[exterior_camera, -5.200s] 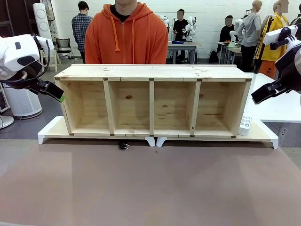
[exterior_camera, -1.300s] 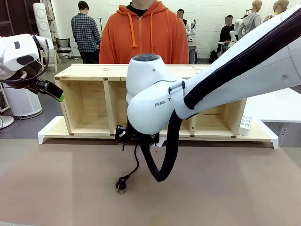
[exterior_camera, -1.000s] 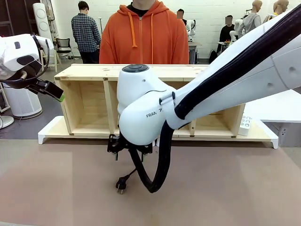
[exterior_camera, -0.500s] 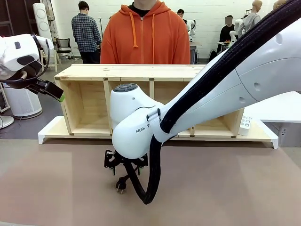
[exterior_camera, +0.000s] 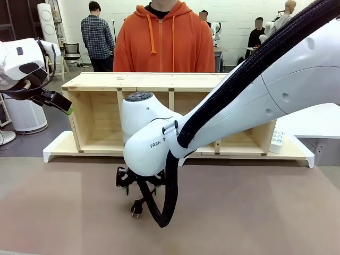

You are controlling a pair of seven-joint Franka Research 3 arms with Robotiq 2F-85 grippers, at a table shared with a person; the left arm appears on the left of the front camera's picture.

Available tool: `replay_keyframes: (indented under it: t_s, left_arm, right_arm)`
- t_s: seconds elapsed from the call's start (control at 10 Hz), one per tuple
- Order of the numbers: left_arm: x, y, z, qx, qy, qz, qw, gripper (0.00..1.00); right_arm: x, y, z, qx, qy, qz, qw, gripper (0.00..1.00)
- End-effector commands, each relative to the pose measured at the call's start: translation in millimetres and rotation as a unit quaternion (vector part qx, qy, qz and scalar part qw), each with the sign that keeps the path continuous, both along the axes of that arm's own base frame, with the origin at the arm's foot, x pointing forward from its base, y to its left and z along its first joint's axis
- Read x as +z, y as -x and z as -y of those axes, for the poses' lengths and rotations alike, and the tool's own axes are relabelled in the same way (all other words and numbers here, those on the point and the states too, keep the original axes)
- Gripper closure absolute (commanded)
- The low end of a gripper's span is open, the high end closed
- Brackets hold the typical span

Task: Perform cable management.
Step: When the cord part of the Power Cable appears at the lower middle area of the table and stops, grasp the cord part of the Power Cable.

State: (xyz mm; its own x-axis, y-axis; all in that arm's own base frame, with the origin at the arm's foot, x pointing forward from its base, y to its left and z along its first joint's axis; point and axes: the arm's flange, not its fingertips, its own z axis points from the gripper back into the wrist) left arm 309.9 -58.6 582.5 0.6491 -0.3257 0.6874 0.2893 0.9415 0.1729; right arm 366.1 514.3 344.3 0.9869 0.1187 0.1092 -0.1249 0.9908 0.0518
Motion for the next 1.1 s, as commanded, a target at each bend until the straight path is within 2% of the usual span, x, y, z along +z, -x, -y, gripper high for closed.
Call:
replay_keyframes:
  t_s: [0.0, 0.7, 0.8, 1.0]
  left_arm:
    - [0.4, -0.7, -0.7, 0.003, 0.001, 0.005, 1.000, 0.00]
    - [0.4, -0.7, -0.7, 0.003, 0.001, 0.005, 1.000, 0.00]
    - [0.4, -0.7, -0.7, 0.003, 0.001, 0.005, 1.000, 0.00]
    - [0.4, -0.7, -0.7, 0.003, 0.001, 0.005, 1.000, 0.00]
  right_arm:
    - [1.8, 0.6, 0.0, 0.001, -0.001, 0.001, 1.000, 0.00]
    - [0.7, 0.1, -0.1, 0.000, -0.001, 0.000, 1.000, 0.00]
    - [-5.9, -2.3, -3.5, -0.019, 0.019, -0.011, 1.000, 0.00]
    - [-4.9, -4.5, -8.6, -0.020, 0.013, -0.017, 1.000, 0.00]
